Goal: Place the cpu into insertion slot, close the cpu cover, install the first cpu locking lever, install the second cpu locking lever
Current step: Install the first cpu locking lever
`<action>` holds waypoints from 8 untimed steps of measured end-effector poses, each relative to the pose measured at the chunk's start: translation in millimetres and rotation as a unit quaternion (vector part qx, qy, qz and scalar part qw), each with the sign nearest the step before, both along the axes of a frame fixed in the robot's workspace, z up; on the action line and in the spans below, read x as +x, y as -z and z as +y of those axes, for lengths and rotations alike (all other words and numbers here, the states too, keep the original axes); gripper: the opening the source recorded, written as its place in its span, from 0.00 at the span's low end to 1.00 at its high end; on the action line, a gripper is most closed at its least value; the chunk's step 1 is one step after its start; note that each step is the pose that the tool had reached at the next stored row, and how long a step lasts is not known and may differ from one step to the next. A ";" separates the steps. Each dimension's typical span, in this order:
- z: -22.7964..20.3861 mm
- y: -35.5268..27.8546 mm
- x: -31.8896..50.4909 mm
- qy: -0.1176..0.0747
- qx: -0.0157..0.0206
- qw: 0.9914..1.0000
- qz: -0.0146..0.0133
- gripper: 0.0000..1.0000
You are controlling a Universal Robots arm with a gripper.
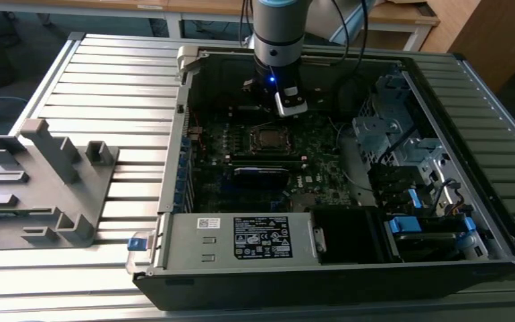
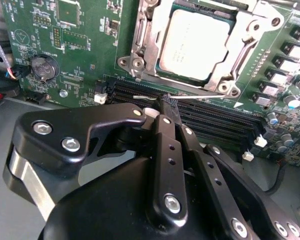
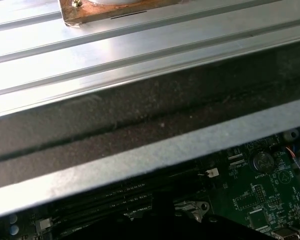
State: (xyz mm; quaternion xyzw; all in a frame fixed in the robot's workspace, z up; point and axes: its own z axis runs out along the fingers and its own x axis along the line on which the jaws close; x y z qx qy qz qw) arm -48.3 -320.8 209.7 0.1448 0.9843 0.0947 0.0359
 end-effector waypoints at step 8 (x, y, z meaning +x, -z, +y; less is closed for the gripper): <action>0.0 5.1 0.0 0.000 -0.001 1.000 -0.001 0.11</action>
